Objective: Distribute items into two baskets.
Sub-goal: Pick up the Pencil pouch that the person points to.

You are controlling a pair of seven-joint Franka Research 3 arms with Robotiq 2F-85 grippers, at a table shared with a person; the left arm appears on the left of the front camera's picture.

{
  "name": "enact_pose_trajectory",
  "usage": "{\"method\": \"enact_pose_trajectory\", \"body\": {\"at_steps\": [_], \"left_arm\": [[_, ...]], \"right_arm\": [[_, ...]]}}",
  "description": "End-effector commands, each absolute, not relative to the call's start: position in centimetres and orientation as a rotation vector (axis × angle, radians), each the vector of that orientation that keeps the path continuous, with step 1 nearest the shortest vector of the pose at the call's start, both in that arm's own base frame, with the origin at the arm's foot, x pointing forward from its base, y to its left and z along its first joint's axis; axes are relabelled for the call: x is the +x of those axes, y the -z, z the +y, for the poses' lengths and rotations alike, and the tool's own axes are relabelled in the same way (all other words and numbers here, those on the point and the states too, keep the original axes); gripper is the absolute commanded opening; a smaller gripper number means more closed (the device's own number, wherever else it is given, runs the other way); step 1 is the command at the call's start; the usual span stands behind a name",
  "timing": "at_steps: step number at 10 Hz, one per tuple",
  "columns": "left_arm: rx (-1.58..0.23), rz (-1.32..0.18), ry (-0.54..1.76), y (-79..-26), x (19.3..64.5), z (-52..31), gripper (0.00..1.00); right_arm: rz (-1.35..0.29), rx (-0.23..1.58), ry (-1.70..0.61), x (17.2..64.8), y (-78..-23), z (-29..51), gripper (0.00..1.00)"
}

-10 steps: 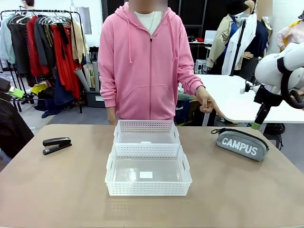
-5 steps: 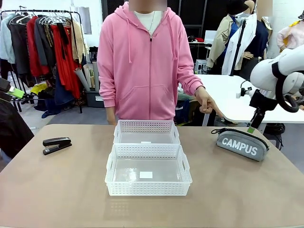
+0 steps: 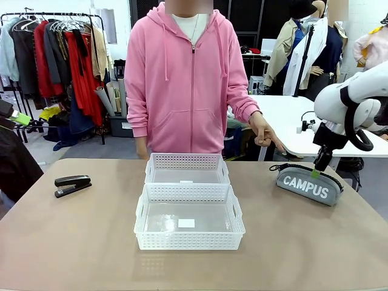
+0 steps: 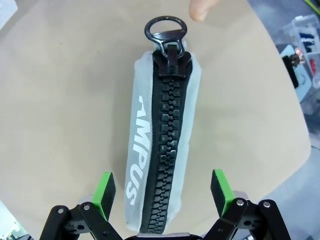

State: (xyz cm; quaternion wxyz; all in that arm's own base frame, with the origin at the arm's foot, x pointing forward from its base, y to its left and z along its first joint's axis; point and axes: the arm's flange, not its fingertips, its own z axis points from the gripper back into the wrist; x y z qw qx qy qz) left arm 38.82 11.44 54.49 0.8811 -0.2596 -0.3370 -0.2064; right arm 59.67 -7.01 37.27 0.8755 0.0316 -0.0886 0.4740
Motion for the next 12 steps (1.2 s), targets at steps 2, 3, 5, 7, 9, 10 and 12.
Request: {"method": "enact_pose_trajectory", "body": {"at_steps": [2,3,5,7,9,10,12], "left_arm": [[-0.552,-0.715,0.439,-54.5,38.8,11.6,1.0],[-0.552,-0.715,0.439,-54.5,38.8,11.6,1.0],[-0.552,-0.715,0.439,-54.5,38.8,11.6,1.0],[-0.552,-0.715,0.439,-54.5,38.8,11.6,1.0],[-0.552,-0.715,0.439,-54.5,38.8,11.6,1.0],[-0.552,-0.715,0.439,-54.5,38.8,11.6,1.0],[-0.552,-0.715,0.439,-54.5,38.8,11.6,1.0]], "right_arm": [[-0.242,0.093,-1.013,59.7,-36.5,-7.6,1.0],[-0.233,0.092,-1.012,59.4,-36.2,-7.5,1.0],[-0.213,0.093,-1.013,59.3,-36.0,-7.5,1.0],[-0.202,0.09,-1.008,58.8,-35.2,-7.5,1.0],[-0.195,0.102,-0.986,58.8,-33.6,-7.6,1.0],[-0.204,0.103,-0.983,58.9,-33.3,-7.7,1.0],[-0.206,0.101,-0.982,58.8,-33.2,-7.7,1.0]]}}
